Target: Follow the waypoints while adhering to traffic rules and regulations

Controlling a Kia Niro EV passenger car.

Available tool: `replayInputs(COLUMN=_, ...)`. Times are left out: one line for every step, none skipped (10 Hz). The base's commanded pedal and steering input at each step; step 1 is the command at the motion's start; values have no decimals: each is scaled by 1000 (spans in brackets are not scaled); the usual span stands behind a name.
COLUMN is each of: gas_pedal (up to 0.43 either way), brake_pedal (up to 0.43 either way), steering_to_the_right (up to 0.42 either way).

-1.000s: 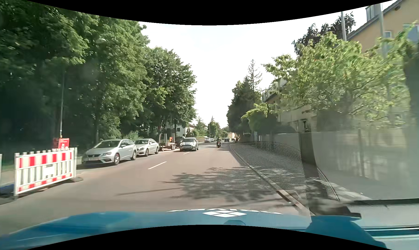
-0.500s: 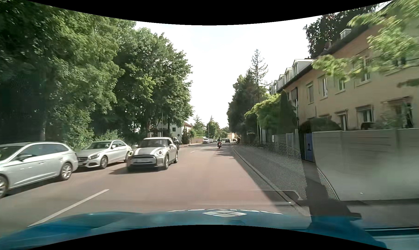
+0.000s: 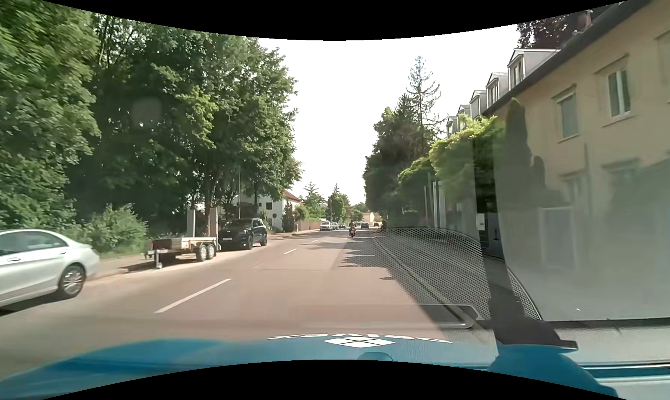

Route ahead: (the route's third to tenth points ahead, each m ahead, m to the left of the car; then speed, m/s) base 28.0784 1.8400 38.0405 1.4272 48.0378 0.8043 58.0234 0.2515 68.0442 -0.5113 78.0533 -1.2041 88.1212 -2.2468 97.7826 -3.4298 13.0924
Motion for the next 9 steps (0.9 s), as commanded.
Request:
replayInputs(gas_pedal=47, brake_pedal=0, steering_to_the_right=2)
replayInputs(gas_pedal=39, brake_pedal=0, steering_to_the_right=3)
replayInputs(gas_pedal=39, brake_pedal=0, steering_to_the_right=3)
replayInputs(gas_pedal=39, brake_pedal=0, steering_to_the_right=2)
replayInputs(gas_pedal=28, brake_pedal=0, steering_to_the_right=2)
replayInputs(gas_pedal=28, brake_pedal=0, steering_to_the_right=3)
replayInputs(gas_pedal=28, brake_pedal=0, steering_to_the_right=3)
replayInputs(gas_pedal=28, brake_pedal=0, steering_to_the_right=3)
replayInputs(gas_pedal=28, brake_pedal=0, steering_to_the_right=3)
